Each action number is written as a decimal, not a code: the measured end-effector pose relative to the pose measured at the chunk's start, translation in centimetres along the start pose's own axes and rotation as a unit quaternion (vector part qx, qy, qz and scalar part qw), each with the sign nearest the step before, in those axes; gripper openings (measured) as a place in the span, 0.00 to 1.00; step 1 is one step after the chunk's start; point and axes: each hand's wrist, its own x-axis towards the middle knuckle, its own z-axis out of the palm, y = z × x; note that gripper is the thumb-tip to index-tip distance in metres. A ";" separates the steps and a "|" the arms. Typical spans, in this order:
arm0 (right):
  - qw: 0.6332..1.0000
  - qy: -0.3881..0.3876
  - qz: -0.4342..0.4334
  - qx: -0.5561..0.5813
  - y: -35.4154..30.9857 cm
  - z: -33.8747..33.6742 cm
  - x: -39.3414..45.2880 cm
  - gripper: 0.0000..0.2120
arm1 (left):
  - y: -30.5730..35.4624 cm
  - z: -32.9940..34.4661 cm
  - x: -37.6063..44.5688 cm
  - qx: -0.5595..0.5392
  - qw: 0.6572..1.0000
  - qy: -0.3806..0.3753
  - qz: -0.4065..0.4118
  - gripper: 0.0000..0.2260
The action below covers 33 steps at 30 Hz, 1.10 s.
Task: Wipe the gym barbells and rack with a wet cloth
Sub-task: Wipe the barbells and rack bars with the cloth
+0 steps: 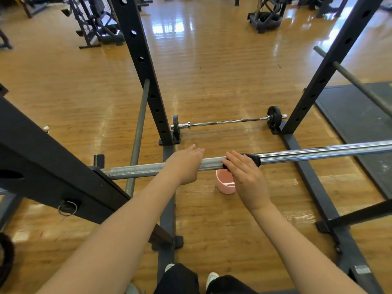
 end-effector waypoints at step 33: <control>0.992 -0.107 0.061 0.011 1.7 -1.6 0.7 0.20 | -0.3 0.5 -0.3 -0.013 0.998 0.059 0.017 0.29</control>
